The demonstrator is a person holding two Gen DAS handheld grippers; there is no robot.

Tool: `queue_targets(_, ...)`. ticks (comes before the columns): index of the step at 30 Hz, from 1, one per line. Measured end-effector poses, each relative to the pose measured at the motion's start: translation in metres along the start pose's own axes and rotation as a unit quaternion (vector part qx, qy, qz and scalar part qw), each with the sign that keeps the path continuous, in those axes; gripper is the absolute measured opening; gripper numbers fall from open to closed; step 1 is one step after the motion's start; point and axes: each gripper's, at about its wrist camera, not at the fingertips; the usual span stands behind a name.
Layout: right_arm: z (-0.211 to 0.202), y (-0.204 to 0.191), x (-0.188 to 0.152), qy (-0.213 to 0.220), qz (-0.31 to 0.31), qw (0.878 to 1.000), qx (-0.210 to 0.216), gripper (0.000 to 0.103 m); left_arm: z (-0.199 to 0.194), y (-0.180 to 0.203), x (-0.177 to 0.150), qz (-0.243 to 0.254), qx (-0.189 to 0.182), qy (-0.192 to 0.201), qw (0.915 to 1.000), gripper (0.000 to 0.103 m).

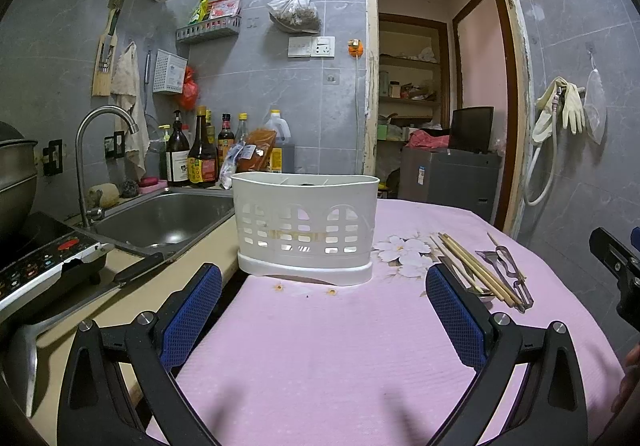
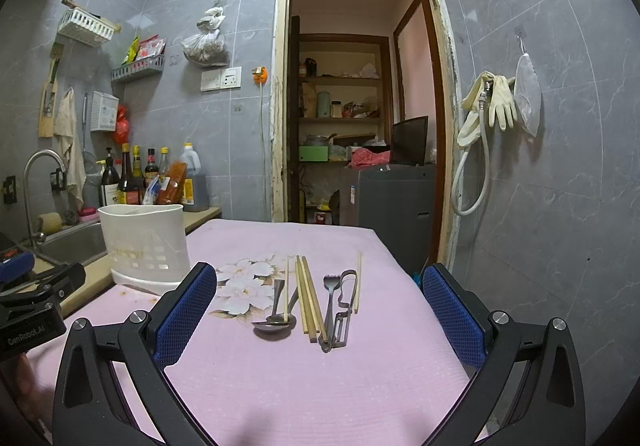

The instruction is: Organize utensils

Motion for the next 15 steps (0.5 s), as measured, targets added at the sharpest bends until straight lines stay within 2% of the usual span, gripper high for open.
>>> queue_targets(15,-0.0003,-0.0016,0.0003,-0.001,0.001,1.0,0.0,0.103,-0.0014,-0.0006,-0.0021,0.0,0.001,0.001,1.0,0.1)
Point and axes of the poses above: each gripper's, at about its wrist camera, not at the fingertips, and z roughly the way its jaws point, y to its right, x to its top
